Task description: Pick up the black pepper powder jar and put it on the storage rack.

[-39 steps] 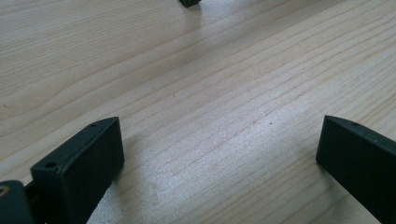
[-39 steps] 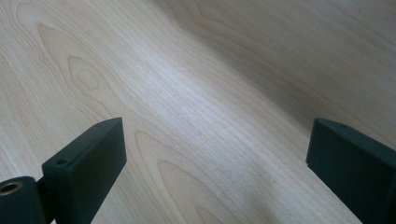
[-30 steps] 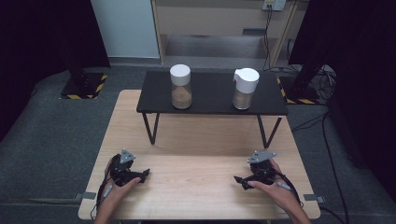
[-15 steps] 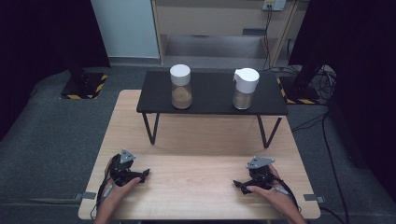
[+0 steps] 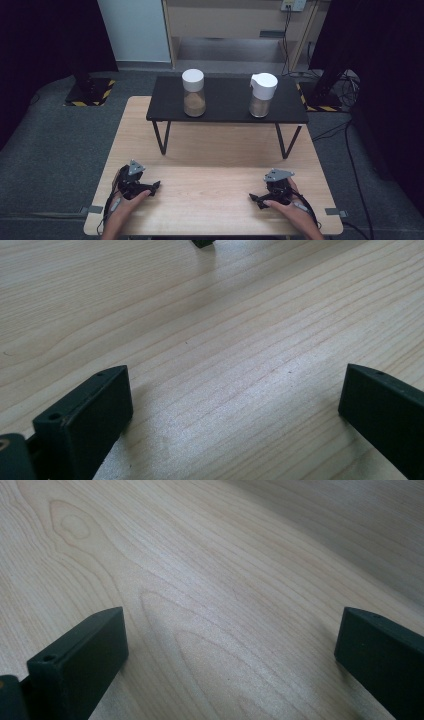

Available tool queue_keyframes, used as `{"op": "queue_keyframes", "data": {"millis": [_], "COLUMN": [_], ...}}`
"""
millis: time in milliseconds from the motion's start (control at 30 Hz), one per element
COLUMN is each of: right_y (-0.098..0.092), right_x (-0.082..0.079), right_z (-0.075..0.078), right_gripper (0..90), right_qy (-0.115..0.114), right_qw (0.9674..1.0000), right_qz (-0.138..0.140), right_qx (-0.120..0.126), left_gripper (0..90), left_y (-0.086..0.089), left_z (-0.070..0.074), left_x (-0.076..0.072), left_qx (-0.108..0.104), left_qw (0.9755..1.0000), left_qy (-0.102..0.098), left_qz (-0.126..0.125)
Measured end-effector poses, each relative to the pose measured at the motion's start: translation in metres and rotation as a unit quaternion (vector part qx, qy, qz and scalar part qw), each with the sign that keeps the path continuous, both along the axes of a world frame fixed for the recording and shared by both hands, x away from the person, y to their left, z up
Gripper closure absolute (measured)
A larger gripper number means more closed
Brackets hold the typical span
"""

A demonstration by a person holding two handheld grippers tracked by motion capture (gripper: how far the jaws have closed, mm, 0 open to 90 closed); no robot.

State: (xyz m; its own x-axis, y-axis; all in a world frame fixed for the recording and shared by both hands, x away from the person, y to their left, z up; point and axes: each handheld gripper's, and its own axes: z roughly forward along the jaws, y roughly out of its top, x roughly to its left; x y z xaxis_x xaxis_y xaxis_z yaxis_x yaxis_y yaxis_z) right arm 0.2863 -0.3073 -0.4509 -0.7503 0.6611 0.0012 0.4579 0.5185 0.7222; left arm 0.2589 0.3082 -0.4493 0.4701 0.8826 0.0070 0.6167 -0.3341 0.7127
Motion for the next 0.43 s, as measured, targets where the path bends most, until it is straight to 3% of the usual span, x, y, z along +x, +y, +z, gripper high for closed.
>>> {"op": "queue_keyframes", "data": {"millis": [433], "right_y": [0.0009], "right_x": [-0.0019], "right_z": [0.0001], "right_gripper": [1.4], "right_qy": [-0.001], "right_qw": [1.0000], "right_qz": [-0.005], "right_qx": [-0.001], "left_gripper": [0.0], "left_y": [0.0000], "left_z": [-0.0002], "left_x": [0.0000], "left_qx": [0.000], "left_qw": [1.0000], "left_qy": [0.000], "left_qz": [0.000]}}
